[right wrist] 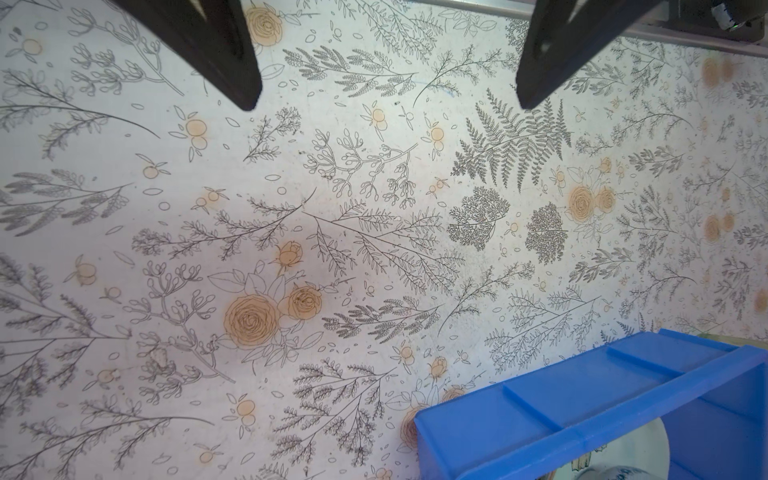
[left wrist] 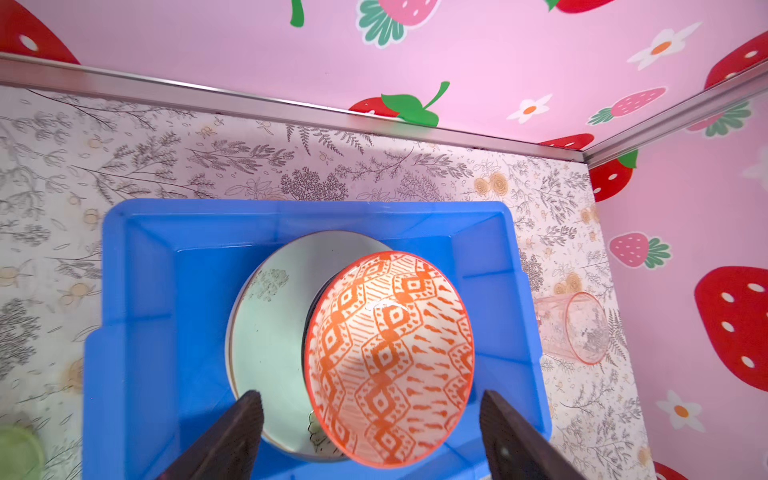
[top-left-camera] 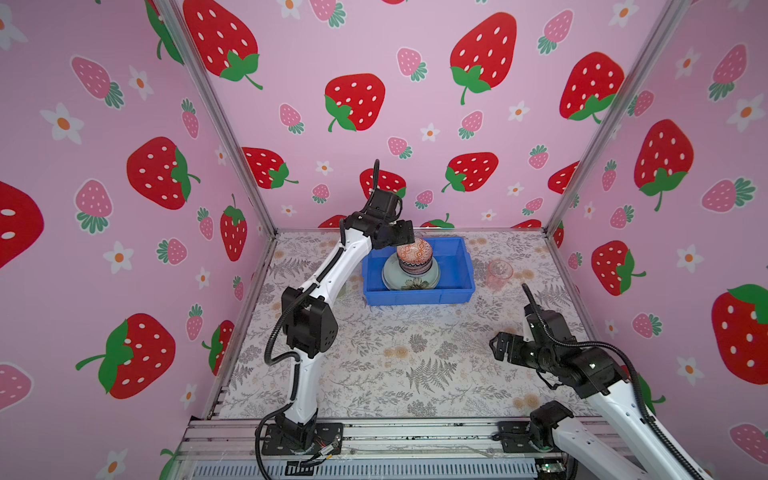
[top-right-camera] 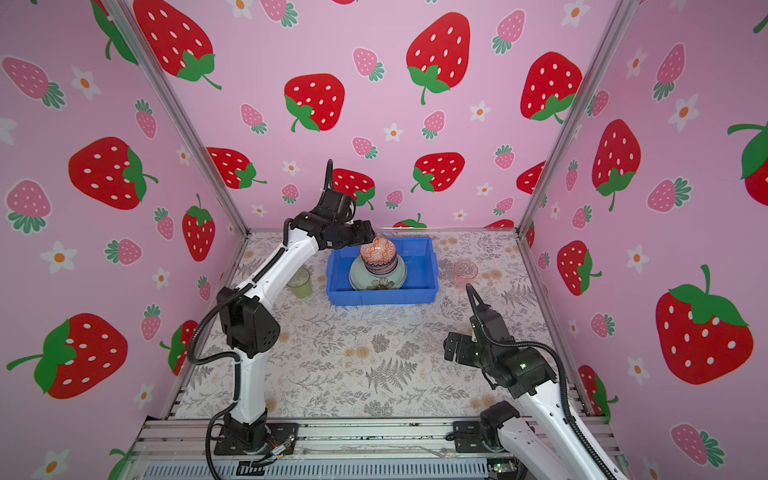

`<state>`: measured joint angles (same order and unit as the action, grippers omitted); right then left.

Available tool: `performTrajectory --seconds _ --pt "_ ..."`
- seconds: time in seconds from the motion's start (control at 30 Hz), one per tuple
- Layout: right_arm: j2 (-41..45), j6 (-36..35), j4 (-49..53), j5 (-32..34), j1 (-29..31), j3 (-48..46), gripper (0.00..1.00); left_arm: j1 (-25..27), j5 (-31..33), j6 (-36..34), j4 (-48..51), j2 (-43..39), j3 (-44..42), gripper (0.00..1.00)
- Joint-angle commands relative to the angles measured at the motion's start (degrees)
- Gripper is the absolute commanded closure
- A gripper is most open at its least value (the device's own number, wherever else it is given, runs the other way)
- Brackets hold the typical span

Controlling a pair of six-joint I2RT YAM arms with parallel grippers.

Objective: Place the mixed dishes into the plastic bin
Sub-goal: 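Open the left gripper and lift away while the right reaches toward the pink cup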

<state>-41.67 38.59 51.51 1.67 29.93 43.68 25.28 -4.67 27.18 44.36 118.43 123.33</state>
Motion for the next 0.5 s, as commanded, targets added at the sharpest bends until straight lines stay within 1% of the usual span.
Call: performTrajectory --seconds 0.0,0.1,0.17,0.27,0.37,0.47 --pt "-3.7 -3.0 -1.0 3.2 -0.2 3.7 0.01 -0.5 3.0 -1.2 -0.7 -5.6 -5.6 0.10" --pt "-8.8 -4.9 -1.9 4.7 -0.6 6.5 0.01 -1.2 4.0 -1.8 -2.3 -11.1 -11.7 0.08" --pt "-13.9 -6.9 -2.4 5.2 -1.3 9.1 0.01 -1.8 5.8 -2.1 -3.1 -15.0 -15.7 0.07" --pt "-20.0 -11.0 -3.8 4.1 -3.6 12.7 0.01 -3.2 5.9 -1.8 -4.0 -19.7 -20.5 0.06" --pt "-26.4 -15.2 -4.9 1.8 -8.2 17.0 0.01 -4.1 5.3 -2.0 -3.6 -24.4 -25.4 0.06" --pt "-32.3 -17.7 -6.3 -2.0 -14.2 21.2 0.01 -5.0 5.5 -3.8 -2.2 -28.9 -30.1 0.06"
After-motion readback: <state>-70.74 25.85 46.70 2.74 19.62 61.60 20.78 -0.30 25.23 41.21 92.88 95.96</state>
